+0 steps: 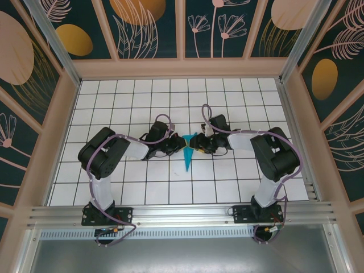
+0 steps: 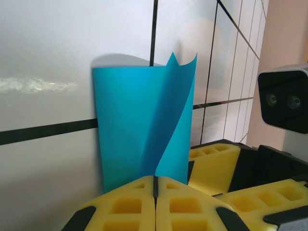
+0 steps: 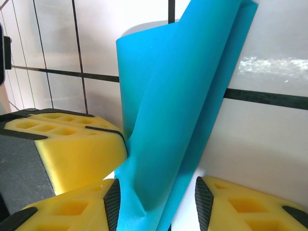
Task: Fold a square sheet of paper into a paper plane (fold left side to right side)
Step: Fold the wing for the fifth time at the center of the table.
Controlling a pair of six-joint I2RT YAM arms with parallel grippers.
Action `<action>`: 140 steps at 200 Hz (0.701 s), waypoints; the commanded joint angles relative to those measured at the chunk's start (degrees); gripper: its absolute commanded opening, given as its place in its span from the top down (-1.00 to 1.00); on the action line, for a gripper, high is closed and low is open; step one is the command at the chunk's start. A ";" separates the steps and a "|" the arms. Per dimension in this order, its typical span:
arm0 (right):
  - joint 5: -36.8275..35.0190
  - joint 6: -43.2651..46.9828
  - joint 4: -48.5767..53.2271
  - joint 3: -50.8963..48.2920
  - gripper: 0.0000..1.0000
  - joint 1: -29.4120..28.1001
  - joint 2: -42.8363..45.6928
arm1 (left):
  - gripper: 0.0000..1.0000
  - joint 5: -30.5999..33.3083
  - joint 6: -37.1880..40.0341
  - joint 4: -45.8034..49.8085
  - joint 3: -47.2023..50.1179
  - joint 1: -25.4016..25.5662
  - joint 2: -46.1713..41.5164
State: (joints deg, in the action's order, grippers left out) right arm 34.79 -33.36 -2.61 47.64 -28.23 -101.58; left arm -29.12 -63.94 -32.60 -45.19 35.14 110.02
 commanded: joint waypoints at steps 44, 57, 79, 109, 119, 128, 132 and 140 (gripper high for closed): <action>0.02 1.99 0.50 0.61 0.01 -0.86 -2.42 | 0.90 2.67 3.48 4.12 -0.94 -0.61 -0.88; 0.04 1.99 0.51 0.66 0.01 -0.88 -2.41 | 0.90 2.78 3.65 4.21 -0.96 -0.62 -0.78; 0.02 2.15 0.82 0.79 0.01 -0.86 -2.20 | 0.90 2.95 3.73 4.21 -1.04 -0.71 -0.40; -0.93 2.60 1.14 0.27 -0.01 -0.63 -0.30 | 0.90 3.50 3.71 4.12 -1.03 -0.70 0.10; -1.19 2.69 1.18 -0.19 -0.01 -0.43 0.81 | 0.91 3.55 3.73 4.12 -1.04 -0.71 0.28; -1.53 2.78 1.16 -0.63 -0.02 -0.27 1.91 | 0.91 3.55 3.74 4.07 -1.17 -0.70 0.54; -1.64 2.84 1.05 -0.92 -0.01 -0.23 2.52 | 0.91 3.43 3.69 3.97 -1.27 -0.69 0.75; -1.73 2.79 0.77 -1.47 -0.01 -0.10 3.78 | 0.91 3.13 3.69 3.52 -1.30 -0.73 0.93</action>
State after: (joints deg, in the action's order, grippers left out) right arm 34.57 -32.42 -2.13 47.81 -28.23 -101.12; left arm -26.48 -61.56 -29.67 -45.23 34.81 110.00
